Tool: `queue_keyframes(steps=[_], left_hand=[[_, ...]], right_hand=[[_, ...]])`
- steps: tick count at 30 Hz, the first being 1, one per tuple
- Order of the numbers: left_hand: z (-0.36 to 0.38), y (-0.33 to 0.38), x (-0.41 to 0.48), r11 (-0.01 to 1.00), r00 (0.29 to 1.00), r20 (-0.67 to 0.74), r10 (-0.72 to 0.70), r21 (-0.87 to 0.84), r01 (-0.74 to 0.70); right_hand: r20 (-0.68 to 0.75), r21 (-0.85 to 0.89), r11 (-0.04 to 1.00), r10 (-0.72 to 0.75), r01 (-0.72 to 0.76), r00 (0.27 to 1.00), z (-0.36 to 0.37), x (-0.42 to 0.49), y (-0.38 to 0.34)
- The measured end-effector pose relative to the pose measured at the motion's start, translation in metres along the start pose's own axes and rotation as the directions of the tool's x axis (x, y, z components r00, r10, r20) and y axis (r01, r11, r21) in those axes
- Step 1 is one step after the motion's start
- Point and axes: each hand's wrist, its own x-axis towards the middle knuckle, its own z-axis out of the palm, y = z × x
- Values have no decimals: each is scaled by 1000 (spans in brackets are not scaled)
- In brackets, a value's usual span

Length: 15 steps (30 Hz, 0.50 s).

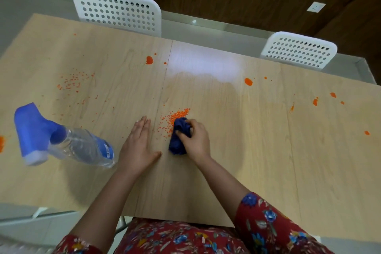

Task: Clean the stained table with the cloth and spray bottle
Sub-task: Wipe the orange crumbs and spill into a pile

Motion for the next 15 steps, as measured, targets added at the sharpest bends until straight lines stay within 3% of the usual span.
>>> queue_keyframes(steps=[3,6,9,15], left_hand=[[-2,-9,0,998,997,47,-63,-13,63],[-2,-12,1,996,993,80,-91,-13,92],[-1,-13,1,994,991,76,-106,-11,107],[4,-13,-10,995,995,31,-96,18,96]], right_hand=[[-187,64,997,-17,30,982,-20,23,5],[-271,-29,998,43,-53,962,-51,61,23],[-235,-135,990,8,-41,972,-47,86,25],[26,-205,943,-264,264,964,21,78,-13]])
